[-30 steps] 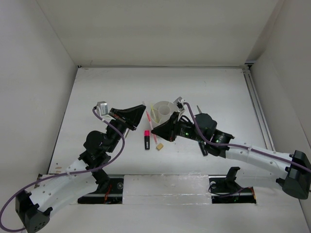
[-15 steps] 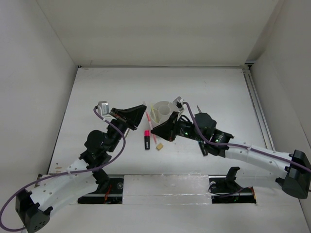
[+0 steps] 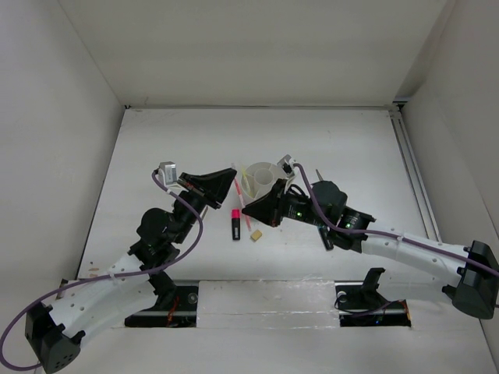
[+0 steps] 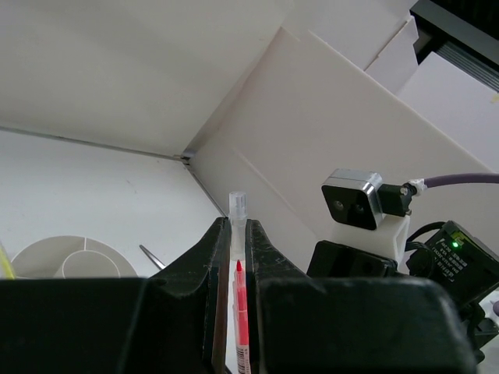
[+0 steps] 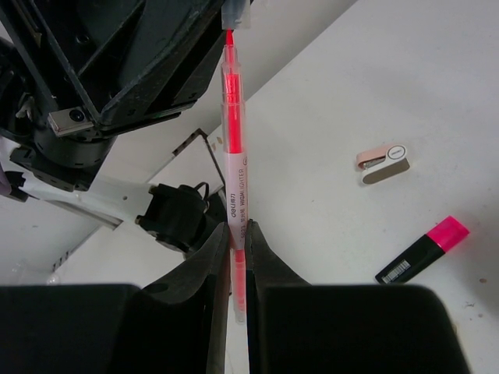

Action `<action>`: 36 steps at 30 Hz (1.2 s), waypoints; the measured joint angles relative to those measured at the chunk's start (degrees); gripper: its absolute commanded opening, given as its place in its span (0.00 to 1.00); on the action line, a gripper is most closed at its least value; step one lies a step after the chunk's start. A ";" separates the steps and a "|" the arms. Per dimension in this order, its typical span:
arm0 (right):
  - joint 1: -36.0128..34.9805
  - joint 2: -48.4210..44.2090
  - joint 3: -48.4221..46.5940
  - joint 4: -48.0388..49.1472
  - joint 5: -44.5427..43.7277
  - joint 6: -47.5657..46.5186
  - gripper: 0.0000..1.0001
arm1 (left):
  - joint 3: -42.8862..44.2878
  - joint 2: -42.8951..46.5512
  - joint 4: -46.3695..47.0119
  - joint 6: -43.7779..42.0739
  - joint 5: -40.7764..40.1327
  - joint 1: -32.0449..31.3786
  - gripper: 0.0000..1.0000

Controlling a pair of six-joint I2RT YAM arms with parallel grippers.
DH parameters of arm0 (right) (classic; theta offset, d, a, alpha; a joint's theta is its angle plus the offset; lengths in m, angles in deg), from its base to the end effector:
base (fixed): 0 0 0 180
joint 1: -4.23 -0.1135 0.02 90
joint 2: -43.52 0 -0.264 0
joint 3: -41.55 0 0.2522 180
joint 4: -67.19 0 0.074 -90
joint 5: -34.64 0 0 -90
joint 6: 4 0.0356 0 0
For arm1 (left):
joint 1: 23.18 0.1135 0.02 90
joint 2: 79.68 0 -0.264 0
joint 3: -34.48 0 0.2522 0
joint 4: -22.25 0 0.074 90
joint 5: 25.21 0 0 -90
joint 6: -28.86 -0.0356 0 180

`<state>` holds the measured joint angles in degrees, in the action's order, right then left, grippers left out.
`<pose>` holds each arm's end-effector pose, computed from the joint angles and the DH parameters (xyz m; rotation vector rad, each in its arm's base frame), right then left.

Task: Sort the stationery into containers
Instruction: Close the pen cap on the pen.

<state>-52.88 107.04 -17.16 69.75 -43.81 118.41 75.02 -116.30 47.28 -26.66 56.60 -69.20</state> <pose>0.1365 0.2242 0.3244 -0.5506 1.7042 1.3348 0.1115 -0.1082 0.3411 -0.0231 1.1458 -1.1845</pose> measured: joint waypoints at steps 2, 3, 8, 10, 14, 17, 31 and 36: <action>0.00 0.00 -0.02 -0.04 -0.31 0.00 0.00 | 0.00 0.00 0.00 0.00 0.20 0.02 0.00; 0.00 0.00 -0.02 -0.07 -0.59 0.00 0.00 | 0.00 0.00 0.00 -0.04 0.33 0.00 0.00; 0.00 -0.07 -0.39 -0.59 -1.73 -0.11 0.00 | 0.00 0.15 -0.04 -0.50 0.90 0.00 0.00; 0.00 -0.15 -0.44 -0.79 -2.10 -0.22 0.00 | 0.00 0.35 -0.09 -0.66 1.01 0.02 0.00; 0.00 -0.50 -0.44 -0.87 -2.43 -0.26 0.00 | 0.00 0.83 -0.26 -0.90 1.07 0.02 0.00; 0.00 -0.57 -0.74 -1.27 -2.38 -0.26 0.00 | 0.00 0.87 -0.22 -1.09 1.09 0.02 0.00; 0.00 -0.04 -2.67 -1.68 -1.46 -0.02 0.00 | -0.07 -0.15 0.90 -1.22 2.69 0.00 0.00; 0.00 0.00 -2.69 -1.09 -1.46 0.00 0.00 | -0.07 -0.17 1.22 -1.33 3.78 0.02 0.00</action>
<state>-52.88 107.04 -19.85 68.65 -45.28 118.41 74.96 -116.47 48.50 -27.99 60.38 -69.18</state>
